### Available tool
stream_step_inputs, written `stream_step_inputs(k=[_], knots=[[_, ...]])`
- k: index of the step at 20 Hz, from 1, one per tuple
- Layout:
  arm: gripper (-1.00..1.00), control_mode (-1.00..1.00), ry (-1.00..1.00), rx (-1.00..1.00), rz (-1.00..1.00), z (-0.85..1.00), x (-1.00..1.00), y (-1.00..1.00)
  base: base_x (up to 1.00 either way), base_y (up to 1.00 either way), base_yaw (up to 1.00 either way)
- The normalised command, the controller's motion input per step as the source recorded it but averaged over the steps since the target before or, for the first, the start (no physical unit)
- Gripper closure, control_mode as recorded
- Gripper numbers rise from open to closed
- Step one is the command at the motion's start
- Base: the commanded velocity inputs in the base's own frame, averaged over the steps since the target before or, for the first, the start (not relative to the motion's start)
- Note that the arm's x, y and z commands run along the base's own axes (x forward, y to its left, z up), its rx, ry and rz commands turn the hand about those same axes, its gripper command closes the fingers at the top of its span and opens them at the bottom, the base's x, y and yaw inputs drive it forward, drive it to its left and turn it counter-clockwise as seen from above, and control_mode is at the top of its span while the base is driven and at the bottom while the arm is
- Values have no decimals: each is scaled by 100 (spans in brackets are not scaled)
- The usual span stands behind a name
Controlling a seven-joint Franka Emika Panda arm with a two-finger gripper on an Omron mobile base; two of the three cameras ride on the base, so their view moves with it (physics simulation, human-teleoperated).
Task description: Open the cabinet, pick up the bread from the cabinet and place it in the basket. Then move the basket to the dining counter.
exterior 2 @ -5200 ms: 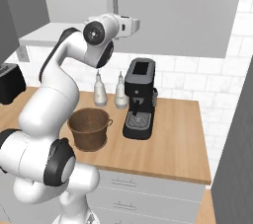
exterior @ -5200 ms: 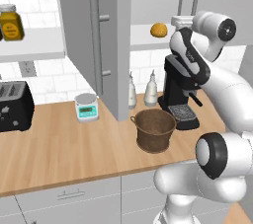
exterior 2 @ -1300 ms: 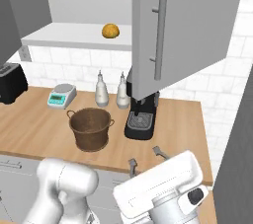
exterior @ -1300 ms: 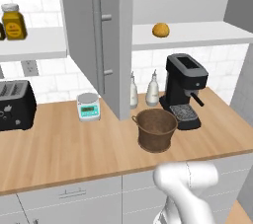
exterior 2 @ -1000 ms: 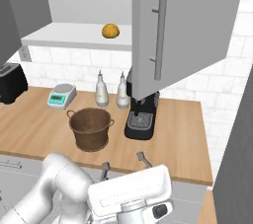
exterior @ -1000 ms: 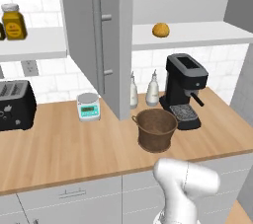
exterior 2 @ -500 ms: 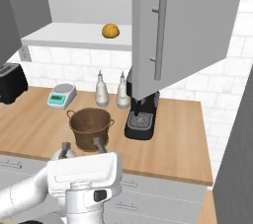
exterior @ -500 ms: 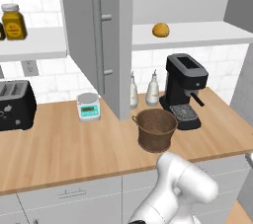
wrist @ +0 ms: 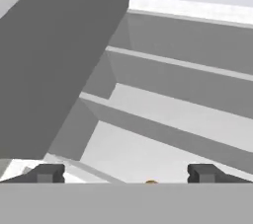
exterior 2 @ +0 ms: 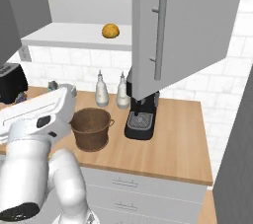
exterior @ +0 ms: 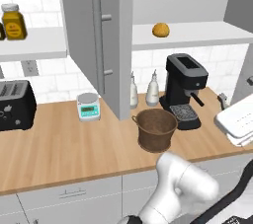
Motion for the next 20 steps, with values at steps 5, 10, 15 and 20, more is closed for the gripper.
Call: stream_step_inputs(k=[5,10,15,20], knots=[[-100,-100,66,3,0,56,47,82,0,0,0],[-100,-100,58,20,1,52,28,9,0,0,0],[-100,-100,39,40,0,32,11,-28,0,0,0],[-100,-100,20,18,-12,-13,62,-6,0,0,0]])
